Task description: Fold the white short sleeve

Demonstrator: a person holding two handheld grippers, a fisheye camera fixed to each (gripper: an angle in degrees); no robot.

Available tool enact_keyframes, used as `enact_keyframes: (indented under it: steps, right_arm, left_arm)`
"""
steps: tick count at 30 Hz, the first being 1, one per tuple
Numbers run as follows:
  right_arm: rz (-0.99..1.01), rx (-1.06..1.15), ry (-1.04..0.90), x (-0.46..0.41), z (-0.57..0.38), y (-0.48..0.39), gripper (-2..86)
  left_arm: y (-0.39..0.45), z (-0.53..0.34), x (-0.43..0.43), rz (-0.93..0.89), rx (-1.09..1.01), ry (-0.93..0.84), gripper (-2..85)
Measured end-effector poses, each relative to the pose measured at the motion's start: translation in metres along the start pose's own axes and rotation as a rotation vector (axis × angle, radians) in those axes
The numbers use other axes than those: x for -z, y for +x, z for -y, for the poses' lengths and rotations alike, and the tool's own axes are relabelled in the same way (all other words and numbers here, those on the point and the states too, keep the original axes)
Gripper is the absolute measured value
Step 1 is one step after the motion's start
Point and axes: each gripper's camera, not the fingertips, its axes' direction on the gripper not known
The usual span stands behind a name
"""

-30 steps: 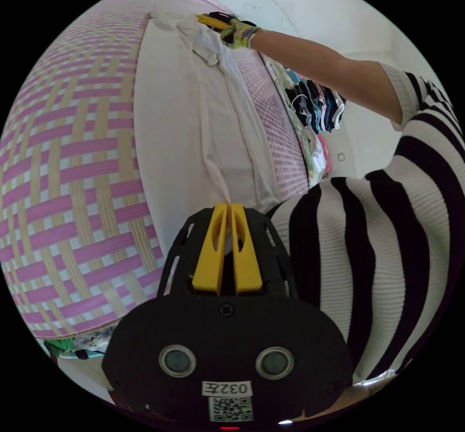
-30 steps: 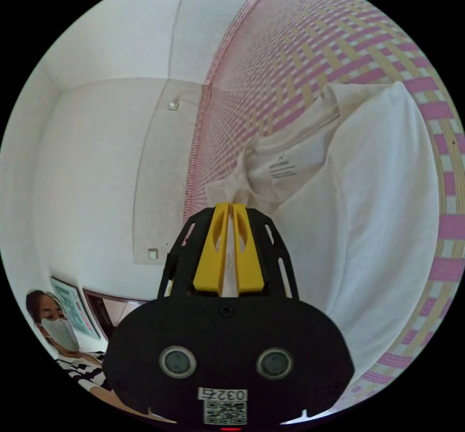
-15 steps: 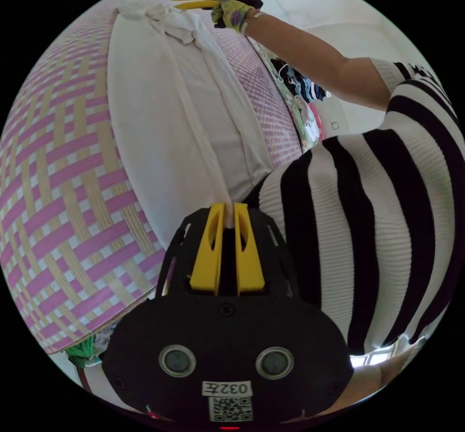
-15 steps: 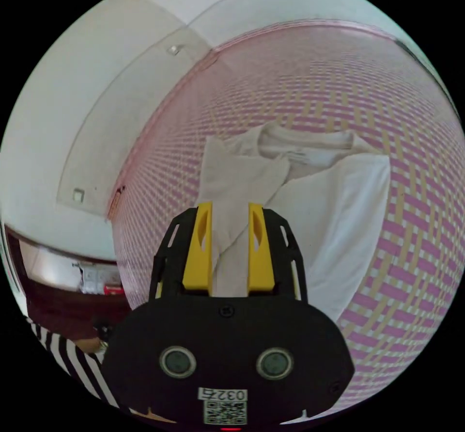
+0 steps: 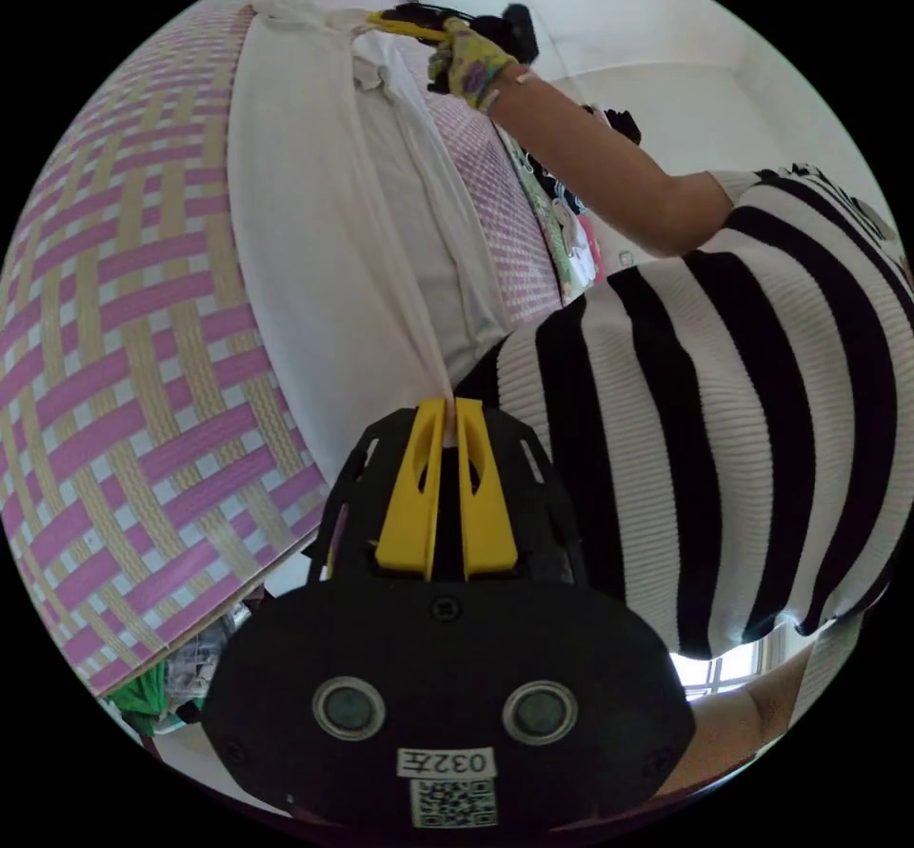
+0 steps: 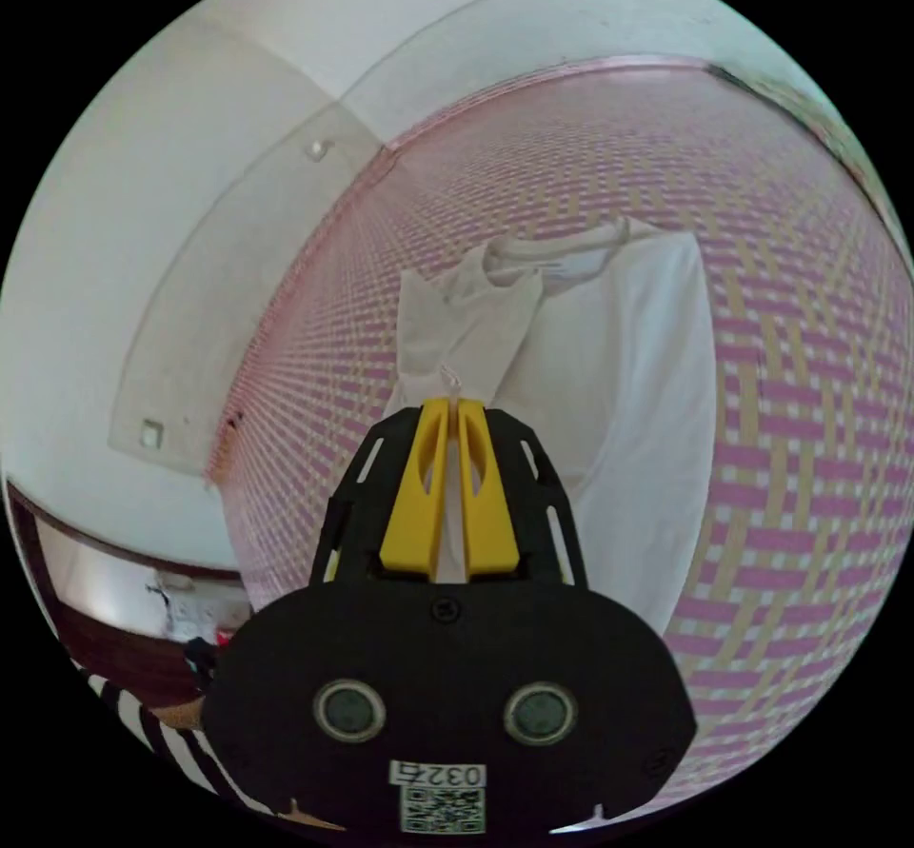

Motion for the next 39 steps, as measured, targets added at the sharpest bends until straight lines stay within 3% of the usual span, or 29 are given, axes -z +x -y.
enact_keyframes:
  steps: [5, 7, 13, 22, 26, 31, 34, 39]
  right_arm:
    - [0.227, -0.307, 0.035, 0.001, -0.068, 0.077, 4.4]
    - [0.234, -0.35, 0.048, 0.005, -0.076, 0.085, 7.3]
    - [0.112, -0.272, 0.101, 0.023, -0.012, 0.087, 7.0]
    - [0.102, -0.139, -0.085, -0.033, 0.106, 0.115, 7.3]
    - [0.116, -0.107, -0.103, -0.039, 0.117, 0.117, 0.3]
    - [0.165, -0.039, 0.052, 0.013, 0.104, 0.096, -0.9]
    - [0.148, -0.122, 0.157, 0.052, 0.089, 0.101, -0.9]
    - [0.14, -0.351, 0.107, 0.051, 0.076, 0.149, -0.9]
  left_arm:
    - [-0.001, 0.007, 0.005, -0.033, 0.037, -0.002, 3.8]
    - [0.003, 0.009, 0.005, -0.033, 0.037, -0.023, 3.9]
    - [0.029, 0.002, 0.021, -0.074, 0.02, 0.009, 1.9]
    - [0.063, -0.012, 0.052, -0.062, 0.122, 0.148, -0.9]
    - [0.086, -0.004, 0.063, -0.051, 0.128, 0.197, -1.3]
    - [0.108, 0.009, 0.065, -0.064, 0.119, 0.182, -1.5]
    - [0.123, 0.018, 0.065, -0.066, 0.11, 0.157, -1.6]
    - [0.151, 0.032, 0.065, -0.074, 0.09, 0.127, -1.6]
